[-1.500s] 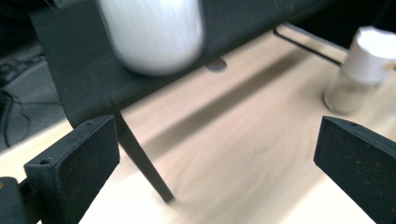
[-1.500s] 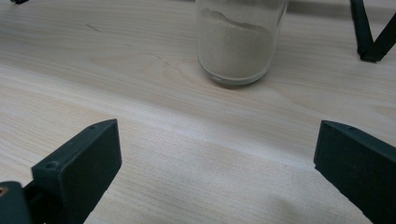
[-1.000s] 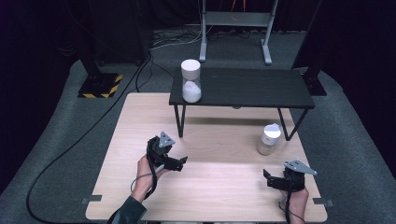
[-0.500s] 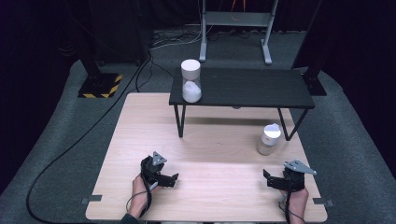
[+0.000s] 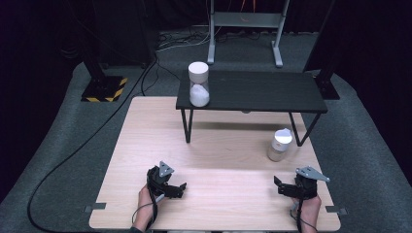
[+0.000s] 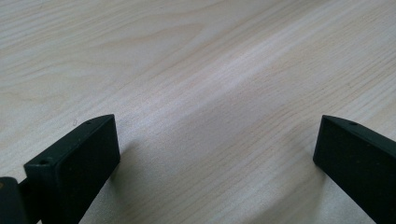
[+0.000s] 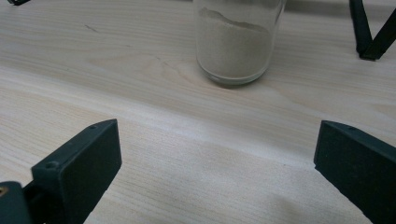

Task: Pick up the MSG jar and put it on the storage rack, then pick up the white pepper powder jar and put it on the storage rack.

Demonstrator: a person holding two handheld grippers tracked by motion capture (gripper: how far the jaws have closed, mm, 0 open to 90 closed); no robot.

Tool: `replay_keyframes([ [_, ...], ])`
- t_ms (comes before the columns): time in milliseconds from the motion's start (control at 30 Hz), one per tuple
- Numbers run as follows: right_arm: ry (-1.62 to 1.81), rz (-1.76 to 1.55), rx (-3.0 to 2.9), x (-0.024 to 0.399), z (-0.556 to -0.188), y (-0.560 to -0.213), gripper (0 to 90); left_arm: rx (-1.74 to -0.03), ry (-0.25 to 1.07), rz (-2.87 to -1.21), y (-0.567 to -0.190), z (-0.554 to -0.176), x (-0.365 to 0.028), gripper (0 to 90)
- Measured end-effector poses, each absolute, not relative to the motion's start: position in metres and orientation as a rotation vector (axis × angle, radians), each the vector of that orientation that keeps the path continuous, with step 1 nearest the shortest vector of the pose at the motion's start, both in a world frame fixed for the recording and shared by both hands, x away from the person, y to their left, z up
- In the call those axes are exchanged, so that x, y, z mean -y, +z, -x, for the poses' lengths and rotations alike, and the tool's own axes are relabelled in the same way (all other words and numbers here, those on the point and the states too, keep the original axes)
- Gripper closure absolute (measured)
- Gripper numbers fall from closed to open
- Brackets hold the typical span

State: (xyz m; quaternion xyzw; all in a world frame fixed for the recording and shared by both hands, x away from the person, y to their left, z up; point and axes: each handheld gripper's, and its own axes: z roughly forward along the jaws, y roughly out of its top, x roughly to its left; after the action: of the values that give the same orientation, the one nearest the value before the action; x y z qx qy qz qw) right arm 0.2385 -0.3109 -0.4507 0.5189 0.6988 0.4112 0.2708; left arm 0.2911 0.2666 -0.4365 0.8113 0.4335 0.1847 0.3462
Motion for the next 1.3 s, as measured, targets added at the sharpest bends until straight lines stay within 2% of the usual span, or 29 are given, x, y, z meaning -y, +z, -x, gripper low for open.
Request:
replay_keyframes([
  [1300,1.086,-1.4,-1.892,0.3083,-0.2402,-0.4492,0.0,-1.177,0.502,-2.079,-0.4371,-0.2889,-0.2641,0.2],
])
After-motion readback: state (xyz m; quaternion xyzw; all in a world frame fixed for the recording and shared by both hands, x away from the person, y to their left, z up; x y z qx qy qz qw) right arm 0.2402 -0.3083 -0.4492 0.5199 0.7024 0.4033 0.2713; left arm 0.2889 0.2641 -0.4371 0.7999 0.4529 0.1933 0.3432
